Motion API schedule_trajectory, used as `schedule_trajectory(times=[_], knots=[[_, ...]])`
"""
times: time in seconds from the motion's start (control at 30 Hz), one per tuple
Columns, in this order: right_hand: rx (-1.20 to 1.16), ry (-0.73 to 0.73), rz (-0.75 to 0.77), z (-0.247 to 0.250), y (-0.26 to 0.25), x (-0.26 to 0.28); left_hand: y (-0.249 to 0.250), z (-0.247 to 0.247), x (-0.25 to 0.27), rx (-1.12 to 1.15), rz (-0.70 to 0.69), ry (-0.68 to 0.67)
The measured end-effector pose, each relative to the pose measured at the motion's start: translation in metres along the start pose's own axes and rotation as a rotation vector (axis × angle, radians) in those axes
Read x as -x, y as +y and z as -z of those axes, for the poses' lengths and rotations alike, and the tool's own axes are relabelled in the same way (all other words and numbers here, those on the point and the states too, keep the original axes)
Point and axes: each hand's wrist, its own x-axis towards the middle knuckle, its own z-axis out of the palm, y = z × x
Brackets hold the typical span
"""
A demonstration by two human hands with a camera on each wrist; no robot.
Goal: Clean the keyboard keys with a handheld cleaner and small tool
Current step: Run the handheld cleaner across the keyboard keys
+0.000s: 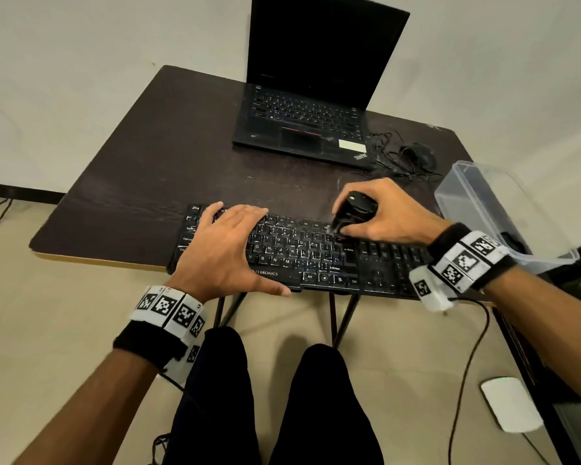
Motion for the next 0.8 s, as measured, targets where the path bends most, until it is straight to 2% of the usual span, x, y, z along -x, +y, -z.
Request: schedule_trajectory(times=[0.07,0.27,0.5,0.7,0.8], knots=[[-0.027,0.038,-0.011,-0.001,-0.001,-0.001,0.001,0.0,0.0,-0.001,0.003,-0.007],[-0.013,0.035,0.122,-0.035,-0.045,-0.05,0.002,0.003,0.0,-0.002,0.024,-0.035],[-0.018,0.063,-0.095,0.001,0.004,-0.011,0.003,0.002,0.0,-0.004,0.018,-0.02],[-0.076,0.049,0.054,-0.032,-0.04,-0.059,0.004,0.003,0.001,0.007,0.006,-0.01],[-0.055,0.037,0.062,-0.031,-0.047,-0.07,0.003,0.003,0.001,0.005,0.01,-0.016]])
